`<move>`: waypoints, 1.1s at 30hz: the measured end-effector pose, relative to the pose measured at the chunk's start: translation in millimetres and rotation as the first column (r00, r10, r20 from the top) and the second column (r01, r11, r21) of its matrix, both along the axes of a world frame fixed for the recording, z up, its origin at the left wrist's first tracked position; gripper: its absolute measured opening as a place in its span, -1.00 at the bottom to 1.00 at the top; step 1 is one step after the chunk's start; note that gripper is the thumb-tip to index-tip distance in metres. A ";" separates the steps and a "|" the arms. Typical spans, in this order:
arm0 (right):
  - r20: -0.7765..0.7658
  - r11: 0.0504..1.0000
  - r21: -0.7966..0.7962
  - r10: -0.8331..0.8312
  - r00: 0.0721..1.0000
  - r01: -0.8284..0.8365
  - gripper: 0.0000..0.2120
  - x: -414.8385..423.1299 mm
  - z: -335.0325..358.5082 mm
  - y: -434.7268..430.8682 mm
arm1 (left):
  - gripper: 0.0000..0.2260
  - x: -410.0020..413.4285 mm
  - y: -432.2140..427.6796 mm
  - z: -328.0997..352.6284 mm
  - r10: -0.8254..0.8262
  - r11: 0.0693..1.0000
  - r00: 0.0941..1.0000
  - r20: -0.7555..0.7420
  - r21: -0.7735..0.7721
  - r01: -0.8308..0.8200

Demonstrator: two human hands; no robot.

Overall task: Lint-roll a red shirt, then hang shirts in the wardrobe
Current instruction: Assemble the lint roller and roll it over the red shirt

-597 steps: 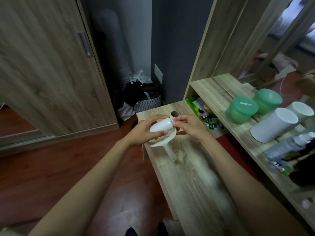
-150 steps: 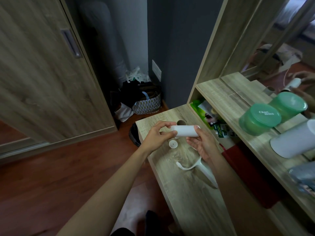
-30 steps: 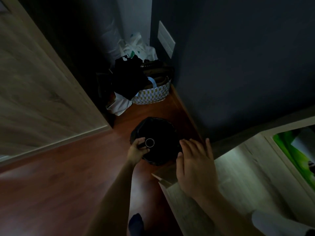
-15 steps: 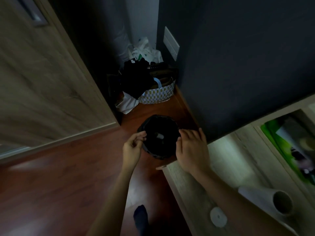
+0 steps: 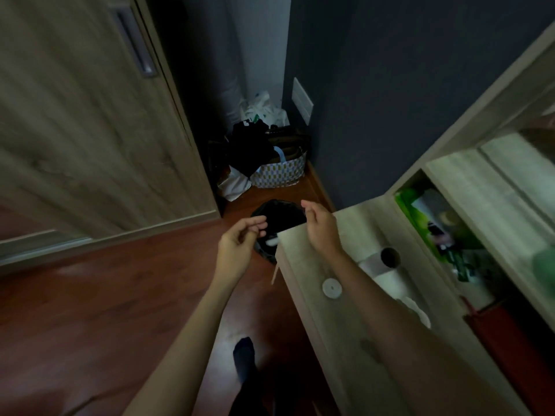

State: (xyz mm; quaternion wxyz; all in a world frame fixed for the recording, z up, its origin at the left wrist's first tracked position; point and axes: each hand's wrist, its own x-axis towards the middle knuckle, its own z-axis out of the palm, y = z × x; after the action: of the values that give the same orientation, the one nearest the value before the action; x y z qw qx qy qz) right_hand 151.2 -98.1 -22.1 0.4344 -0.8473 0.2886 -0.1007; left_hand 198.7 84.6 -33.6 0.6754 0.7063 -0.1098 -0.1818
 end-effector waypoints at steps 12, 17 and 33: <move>0.115 0.887 -0.462 0.064 0.991 -0.003 -0.65 -116.0 44.2 -30.7 | -0.62 -72.9 -55.6 -7.4 -0.544 0.699 0.837 0.056 0.581 0.416; -0.179 0.885 -0.457 0.010 0.984 -0.092 -0.59 -131.6 27.5 -50.3 | -0.41 -89.5 -66.1 -31.3 -0.725 0.393 0.684 0.081 0.864 0.315; 0.076 0.994 -0.008 -0.106 0.991 0.107 -0.67 -141.3 30.3 -57.6 | -0.68 -92.8 -72.9 -1.2 -0.304 0.797 0.947 0.102 0.571 0.195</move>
State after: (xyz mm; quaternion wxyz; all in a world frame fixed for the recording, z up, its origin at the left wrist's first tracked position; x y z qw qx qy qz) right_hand 9.8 -155.6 8.3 0.4340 -0.8289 0.3161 -0.1573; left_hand 105.9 11.6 -34.7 0.3981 0.8644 -0.2082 -0.2259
